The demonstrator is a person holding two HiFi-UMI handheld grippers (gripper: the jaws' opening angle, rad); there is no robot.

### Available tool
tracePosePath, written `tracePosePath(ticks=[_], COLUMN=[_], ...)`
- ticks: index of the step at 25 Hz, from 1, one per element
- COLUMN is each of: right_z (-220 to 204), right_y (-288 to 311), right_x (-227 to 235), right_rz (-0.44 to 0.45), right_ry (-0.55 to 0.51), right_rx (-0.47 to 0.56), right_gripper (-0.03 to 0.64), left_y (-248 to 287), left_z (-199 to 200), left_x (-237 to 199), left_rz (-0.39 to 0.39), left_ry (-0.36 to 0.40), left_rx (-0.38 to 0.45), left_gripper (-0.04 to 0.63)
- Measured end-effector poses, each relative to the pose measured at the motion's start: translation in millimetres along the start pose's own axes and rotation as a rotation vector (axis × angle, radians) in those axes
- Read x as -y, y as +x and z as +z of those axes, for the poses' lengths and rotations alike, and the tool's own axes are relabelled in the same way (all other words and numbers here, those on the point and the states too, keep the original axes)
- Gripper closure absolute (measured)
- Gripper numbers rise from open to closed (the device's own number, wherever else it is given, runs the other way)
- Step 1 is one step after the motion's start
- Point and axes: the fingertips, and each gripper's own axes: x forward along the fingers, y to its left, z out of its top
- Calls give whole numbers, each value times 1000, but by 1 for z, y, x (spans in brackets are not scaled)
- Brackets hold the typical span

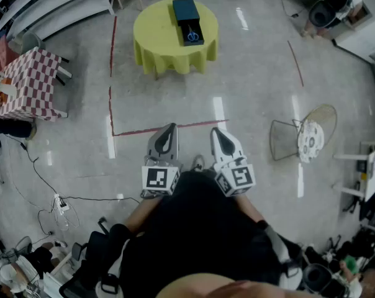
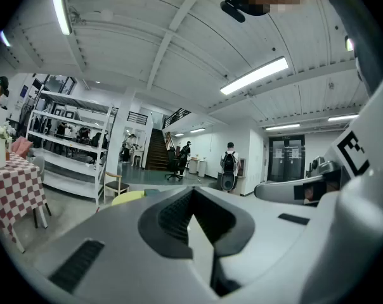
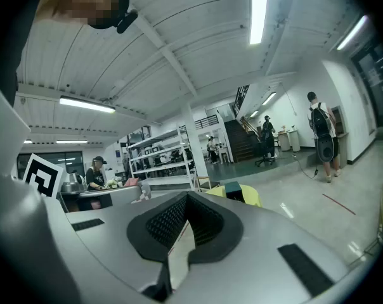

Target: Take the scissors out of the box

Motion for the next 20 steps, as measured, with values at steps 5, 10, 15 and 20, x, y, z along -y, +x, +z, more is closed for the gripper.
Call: tracePosePath(ticks=[5, 10, 15, 20], right_z=[0, 2, -3, -7], right_y=[2, 5, 7, 17], right_x=[-4, -11, -21, -33], right_rz=[1, -9, -9, -18], right_ry=[-10, -14, 4, 2], right_rx=[7, -1, 1, 3], right_gripper=[618, 618, 618, 618], left_y=[-1, -4, -11, -14], left_z=[-1, 0, 0, 4], left_x=[-4, -8, -15, -32], left_rz=[-1, -6, -15, -19], left_ry=[-1, 2, 10, -6], left_rx=[1, -1, -8, 7], left_gripper=[603, 603, 601, 603])
